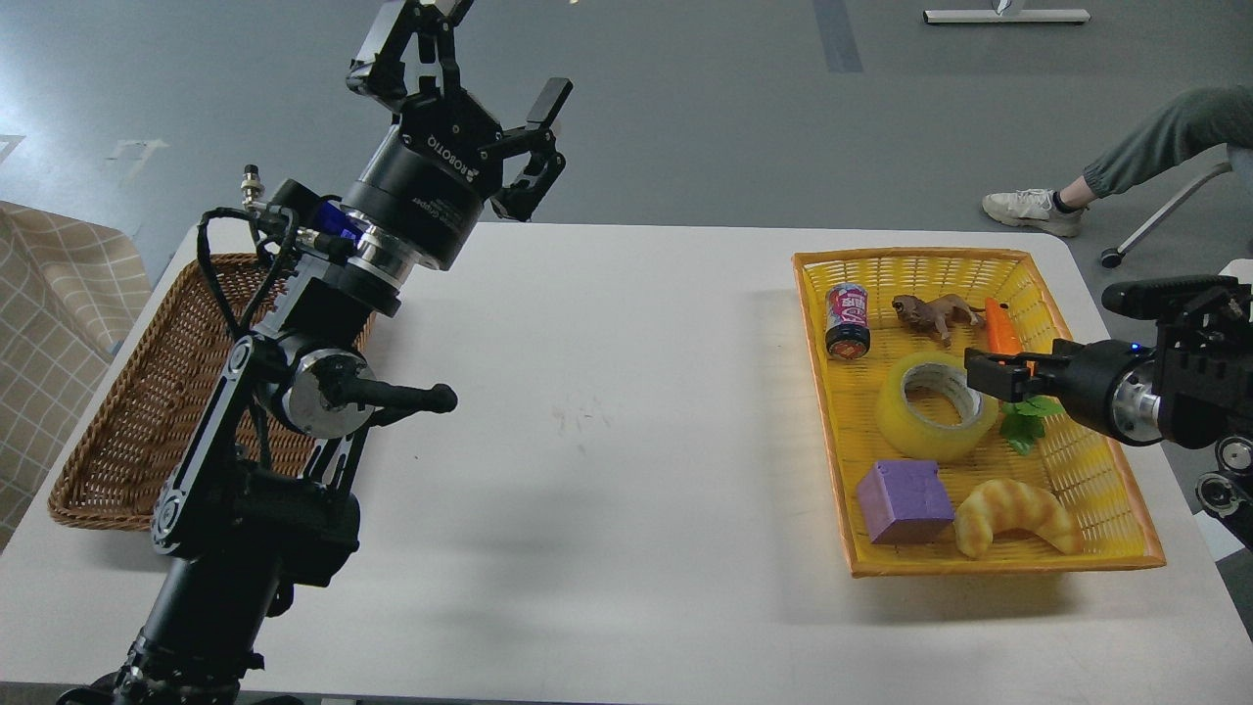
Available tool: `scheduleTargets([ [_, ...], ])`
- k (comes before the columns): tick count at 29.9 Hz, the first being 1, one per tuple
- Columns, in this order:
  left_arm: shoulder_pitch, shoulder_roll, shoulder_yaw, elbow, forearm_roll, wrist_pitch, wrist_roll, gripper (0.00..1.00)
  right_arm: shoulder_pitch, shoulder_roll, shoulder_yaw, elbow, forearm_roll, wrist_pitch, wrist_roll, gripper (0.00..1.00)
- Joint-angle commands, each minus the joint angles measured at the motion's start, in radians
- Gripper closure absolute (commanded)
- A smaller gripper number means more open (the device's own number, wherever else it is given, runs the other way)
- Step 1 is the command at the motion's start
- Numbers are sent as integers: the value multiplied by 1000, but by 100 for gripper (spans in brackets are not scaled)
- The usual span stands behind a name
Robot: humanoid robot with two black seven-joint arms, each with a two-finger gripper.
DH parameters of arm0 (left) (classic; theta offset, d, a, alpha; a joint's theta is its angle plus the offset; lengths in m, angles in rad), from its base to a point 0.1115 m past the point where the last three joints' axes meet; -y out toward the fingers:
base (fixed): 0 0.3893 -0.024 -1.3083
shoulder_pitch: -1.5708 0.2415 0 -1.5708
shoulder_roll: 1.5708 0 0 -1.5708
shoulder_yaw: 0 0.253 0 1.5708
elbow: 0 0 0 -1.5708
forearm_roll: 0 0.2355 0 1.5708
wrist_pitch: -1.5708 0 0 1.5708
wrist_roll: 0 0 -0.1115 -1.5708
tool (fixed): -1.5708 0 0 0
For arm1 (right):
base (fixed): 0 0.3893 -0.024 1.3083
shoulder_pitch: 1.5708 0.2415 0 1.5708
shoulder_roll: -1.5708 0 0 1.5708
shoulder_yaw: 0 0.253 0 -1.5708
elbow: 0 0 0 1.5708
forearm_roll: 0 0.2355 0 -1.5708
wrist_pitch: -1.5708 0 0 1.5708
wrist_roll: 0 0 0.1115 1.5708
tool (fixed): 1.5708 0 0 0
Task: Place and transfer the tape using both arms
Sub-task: 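Insert the right gripper into the yellow tape roll's hole and close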
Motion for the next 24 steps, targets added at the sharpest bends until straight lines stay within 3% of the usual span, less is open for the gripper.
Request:
scheduleTargets([
  [1,3,0,0,0,0,0,0,2,2,6,-2,-16,-7,0,0,2],
  [24,3,0,12,5,0,-1,0,2,2,92,-5,-137,-2,-18,8,1],
])
